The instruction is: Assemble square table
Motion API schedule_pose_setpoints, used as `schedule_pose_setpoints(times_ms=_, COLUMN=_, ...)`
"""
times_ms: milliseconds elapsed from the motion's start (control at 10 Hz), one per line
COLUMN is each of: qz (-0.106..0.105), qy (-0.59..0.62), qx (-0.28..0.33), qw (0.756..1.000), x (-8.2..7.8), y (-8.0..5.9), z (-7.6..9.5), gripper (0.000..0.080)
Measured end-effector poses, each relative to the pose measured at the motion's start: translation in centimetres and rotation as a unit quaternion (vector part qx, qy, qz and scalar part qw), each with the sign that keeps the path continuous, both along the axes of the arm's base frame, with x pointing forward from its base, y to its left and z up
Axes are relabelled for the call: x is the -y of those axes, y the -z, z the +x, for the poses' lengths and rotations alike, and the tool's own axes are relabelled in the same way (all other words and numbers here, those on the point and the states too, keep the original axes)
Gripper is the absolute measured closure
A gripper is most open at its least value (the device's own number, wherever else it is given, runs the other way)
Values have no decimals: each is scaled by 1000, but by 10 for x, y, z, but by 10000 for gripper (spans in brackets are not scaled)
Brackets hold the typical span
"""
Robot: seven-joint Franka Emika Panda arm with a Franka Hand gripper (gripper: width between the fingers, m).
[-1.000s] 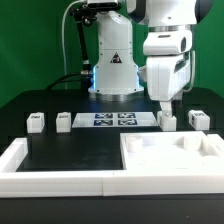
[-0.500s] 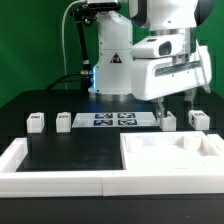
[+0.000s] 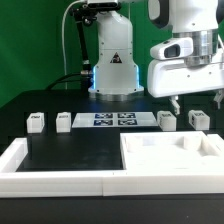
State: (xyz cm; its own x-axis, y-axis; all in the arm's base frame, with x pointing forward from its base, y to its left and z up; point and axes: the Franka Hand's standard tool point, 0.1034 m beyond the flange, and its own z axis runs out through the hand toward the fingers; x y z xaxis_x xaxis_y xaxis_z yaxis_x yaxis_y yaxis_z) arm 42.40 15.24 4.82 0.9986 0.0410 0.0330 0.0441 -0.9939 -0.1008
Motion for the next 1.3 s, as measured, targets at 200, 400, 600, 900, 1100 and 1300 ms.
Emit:
schedule_pose_setpoints(times_ms=200, qz=3, qy=39, qx=-5, qw=999, x=-1, y=0, z=-1, gripper=150)
schedule_pose_setpoints(times_ms=400, qz=5, qy=25, qx=2, qw=1000, x=-10, y=5, z=-12, gripper=150)
schedule_pose_setpoints(times_ms=600, qz=4, qy=6, qx=-1, qw=1000, x=-20, y=7, z=-21, gripper=150)
schedule_pose_setpoints(times_ms=900, qz=1, qy=2, qx=-14, qw=1000, x=-19, y=8, z=-23, gripper=150)
schedule_pose_setpoints(times_ms=1100, qz=-10, qy=-3, qx=-80, qw=997, x=-17, y=10, z=-30, gripper=150)
schedule_pose_setpoints(times_ms=1300, qz=-16, qy=-14, qx=-132, qw=991, x=-22, y=9, z=-35, gripper=150)
